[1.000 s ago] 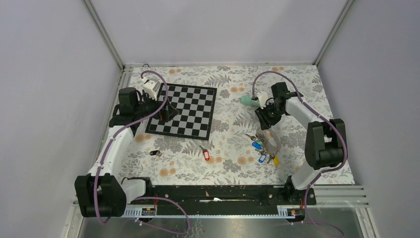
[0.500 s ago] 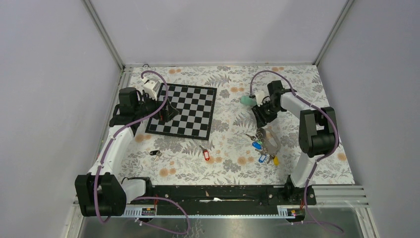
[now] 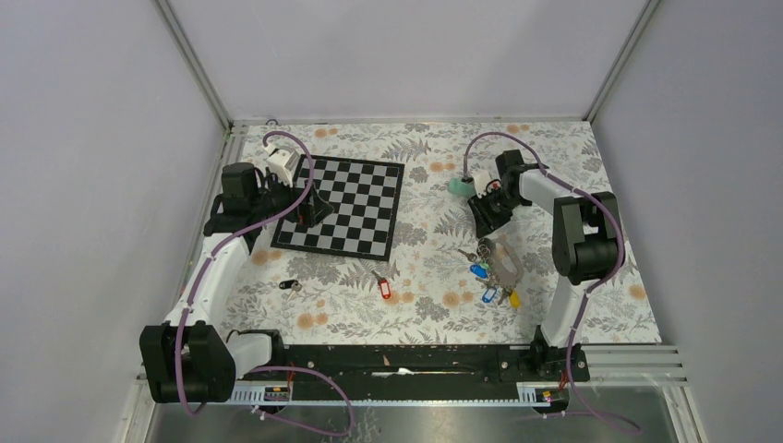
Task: Put the keys on the keyring
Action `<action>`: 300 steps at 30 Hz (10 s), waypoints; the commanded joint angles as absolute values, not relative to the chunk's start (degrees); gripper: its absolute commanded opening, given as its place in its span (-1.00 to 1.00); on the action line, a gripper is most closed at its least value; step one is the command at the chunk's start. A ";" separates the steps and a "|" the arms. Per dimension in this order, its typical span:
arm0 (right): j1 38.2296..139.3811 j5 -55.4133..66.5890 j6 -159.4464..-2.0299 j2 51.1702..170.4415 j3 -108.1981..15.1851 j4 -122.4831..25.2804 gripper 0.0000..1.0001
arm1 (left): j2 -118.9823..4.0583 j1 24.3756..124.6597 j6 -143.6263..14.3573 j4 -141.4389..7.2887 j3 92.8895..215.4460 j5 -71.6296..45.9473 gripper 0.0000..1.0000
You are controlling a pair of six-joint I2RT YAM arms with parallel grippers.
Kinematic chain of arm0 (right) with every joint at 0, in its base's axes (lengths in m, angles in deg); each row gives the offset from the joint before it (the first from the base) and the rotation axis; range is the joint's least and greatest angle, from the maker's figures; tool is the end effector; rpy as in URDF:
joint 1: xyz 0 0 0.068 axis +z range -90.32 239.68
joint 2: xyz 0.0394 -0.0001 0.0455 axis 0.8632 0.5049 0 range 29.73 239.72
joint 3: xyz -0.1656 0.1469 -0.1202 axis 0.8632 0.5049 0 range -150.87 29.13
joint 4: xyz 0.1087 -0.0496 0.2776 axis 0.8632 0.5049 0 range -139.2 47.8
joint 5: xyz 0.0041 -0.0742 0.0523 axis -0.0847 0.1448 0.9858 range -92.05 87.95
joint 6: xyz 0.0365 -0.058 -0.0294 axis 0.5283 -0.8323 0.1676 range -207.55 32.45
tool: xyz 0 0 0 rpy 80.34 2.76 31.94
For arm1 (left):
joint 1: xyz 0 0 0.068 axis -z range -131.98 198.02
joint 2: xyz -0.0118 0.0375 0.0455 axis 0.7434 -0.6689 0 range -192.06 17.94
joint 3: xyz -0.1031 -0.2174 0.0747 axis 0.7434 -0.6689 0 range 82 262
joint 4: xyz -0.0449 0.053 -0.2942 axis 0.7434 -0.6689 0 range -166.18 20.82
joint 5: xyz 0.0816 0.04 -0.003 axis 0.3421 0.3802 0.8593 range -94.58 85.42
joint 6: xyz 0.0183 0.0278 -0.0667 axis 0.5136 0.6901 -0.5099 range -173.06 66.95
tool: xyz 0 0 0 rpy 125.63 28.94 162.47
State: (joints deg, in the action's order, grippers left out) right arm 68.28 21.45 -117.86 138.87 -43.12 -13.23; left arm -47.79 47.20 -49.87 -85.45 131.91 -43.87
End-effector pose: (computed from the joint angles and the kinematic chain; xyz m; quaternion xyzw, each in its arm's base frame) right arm 0.3962 0.0852 0.0919 -0.3511 0.9027 0.1703 0.1811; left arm 0.3183 -0.0351 0.2487 0.1797 0.8206 -0.2781 0.4659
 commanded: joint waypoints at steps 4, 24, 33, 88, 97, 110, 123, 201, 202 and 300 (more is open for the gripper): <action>68.12 22.89 -117.87 140.84 -45.28 -11.58 -0.26 | -47.23 47.32 -49.19 -83.10 132.22 -45.45 0.98; 68.12 26.15 -117.69 141.37 -46.93 -9.44 -0.81 | -47.27 47.27 -49.06 -82.97 132.05 -45.65 0.98; 68.12 28.97 -118.70 139.77 -47.55 -8.47 -1.00 | -47.19 47.32 -50.04 -81.76 131.54 -45.63 0.98; 68.14 63.79 -37.37 105.43 -20.33 -109.87 -1.00 | -76.55 80.87 -82.05 -56.34 166.84 -63.64 -0.35; 68.12 63.27 -36.23 105.34 -19.30 -111.82 -1.00 | -76.54 80.89 -85.12 -52.40 164.59 -63.47 -0.39; 68.12 62.99 -35.98 105.63 -19.06 -112.41 -1.00 | -73.96 80.89 -84.34 -50.49 159.58 -63.04 -0.44; 68.16 63.68 -38.05 105.80 -18.95 -110.84 -1.00 | -73.16 80.09 -87.99 -46.48 158.62 -64.01 -0.45; 71.68 72.31 -94.82 100.27 -25.72 -50.08 -0.05 | -75.31 90.38 -31.32 -107.10 180.07 -46.53 -1.00; 71.90 72.16 -95.72 100.15 -25.79 -49.62 -0.05 | -75.31 90.31 -31.54 -106.80 179.94 -46.51 -1.00; 73.92 61.44 -38.95 103.98 -18.74 -110.19 -1.00 | -68.30 78.52 -87.67 -40.41 151.27 -69.81 -0.47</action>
